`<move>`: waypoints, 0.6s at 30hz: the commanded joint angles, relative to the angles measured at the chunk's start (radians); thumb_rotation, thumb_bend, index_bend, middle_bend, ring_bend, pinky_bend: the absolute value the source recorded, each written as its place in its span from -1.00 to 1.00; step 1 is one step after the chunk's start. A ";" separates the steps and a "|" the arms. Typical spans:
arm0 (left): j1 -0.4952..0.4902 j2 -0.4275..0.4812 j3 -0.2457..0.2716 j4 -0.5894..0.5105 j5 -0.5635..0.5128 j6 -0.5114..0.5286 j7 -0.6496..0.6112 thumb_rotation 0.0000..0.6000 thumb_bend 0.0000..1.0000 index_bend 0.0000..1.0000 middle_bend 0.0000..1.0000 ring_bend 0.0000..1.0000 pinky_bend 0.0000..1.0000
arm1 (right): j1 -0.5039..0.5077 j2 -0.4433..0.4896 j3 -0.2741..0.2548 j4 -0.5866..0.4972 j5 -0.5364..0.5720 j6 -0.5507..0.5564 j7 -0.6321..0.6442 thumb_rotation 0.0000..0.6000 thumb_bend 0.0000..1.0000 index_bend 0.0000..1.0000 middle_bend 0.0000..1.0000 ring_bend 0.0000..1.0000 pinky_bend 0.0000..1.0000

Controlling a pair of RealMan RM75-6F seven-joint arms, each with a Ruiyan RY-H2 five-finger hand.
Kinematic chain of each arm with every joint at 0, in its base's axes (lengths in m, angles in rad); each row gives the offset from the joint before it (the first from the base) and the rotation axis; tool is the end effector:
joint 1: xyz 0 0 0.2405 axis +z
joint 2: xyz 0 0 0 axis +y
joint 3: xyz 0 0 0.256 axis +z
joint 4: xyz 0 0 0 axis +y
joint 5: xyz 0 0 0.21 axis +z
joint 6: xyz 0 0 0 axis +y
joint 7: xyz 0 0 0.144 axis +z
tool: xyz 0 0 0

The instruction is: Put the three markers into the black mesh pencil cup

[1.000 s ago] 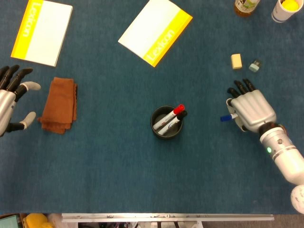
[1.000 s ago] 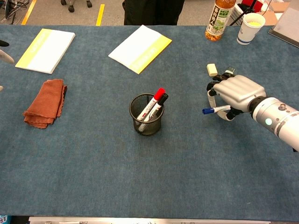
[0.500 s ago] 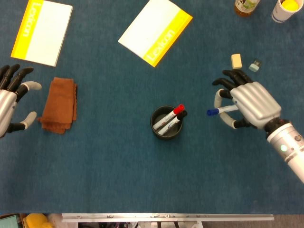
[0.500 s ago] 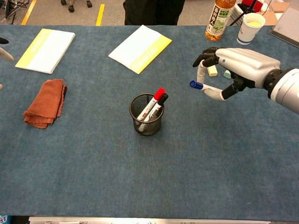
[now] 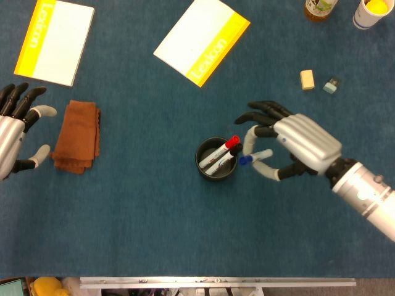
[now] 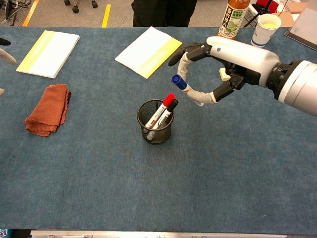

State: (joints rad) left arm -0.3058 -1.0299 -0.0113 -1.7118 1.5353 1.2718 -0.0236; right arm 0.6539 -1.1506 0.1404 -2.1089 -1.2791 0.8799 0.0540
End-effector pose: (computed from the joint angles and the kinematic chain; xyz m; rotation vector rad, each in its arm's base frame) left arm -0.2643 0.2306 0.1431 -1.6821 -0.9420 -0.9295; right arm -0.0893 -0.2496 0.0576 2.0047 -1.4738 1.2173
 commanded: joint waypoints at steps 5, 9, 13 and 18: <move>0.002 -0.001 0.003 -0.002 0.001 0.000 0.008 1.00 -0.45 -0.41 -0.80 -1.00 -1.00 | 0.030 -0.056 0.012 0.021 -0.014 -0.028 0.038 1.00 -0.31 0.19 -0.54 -1.00 -0.91; 0.003 -0.001 0.003 -0.003 0.002 0.000 0.009 1.00 -0.45 -0.41 -0.80 -1.00 -1.00 | 0.044 -0.101 0.021 0.048 -0.005 -0.024 0.036 1.00 -0.32 0.19 -0.54 -1.00 -0.91; 0.003 -0.001 0.003 -0.004 0.003 0.001 0.008 1.00 -0.45 -0.41 -0.80 -1.00 -1.00 | 0.063 -0.147 0.028 0.080 0.021 -0.031 0.036 1.00 -0.33 0.19 -0.54 -1.00 -0.91; 0.005 0.001 0.005 -0.003 0.006 0.002 0.007 1.00 -0.45 -0.41 -0.80 -1.00 -1.00 | 0.084 -0.207 0.032 0.126 0.046 -0.044 0.039 1.00 -0.33 0.19 -0.54 -1.00 -0.91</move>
State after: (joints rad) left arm -0.3007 -1.0292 -0.0065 -1.7145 1.5408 1.2736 -0.0169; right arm 0.7299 -1.3414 0.1707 -1.9975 -1.2410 0.8412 0.0913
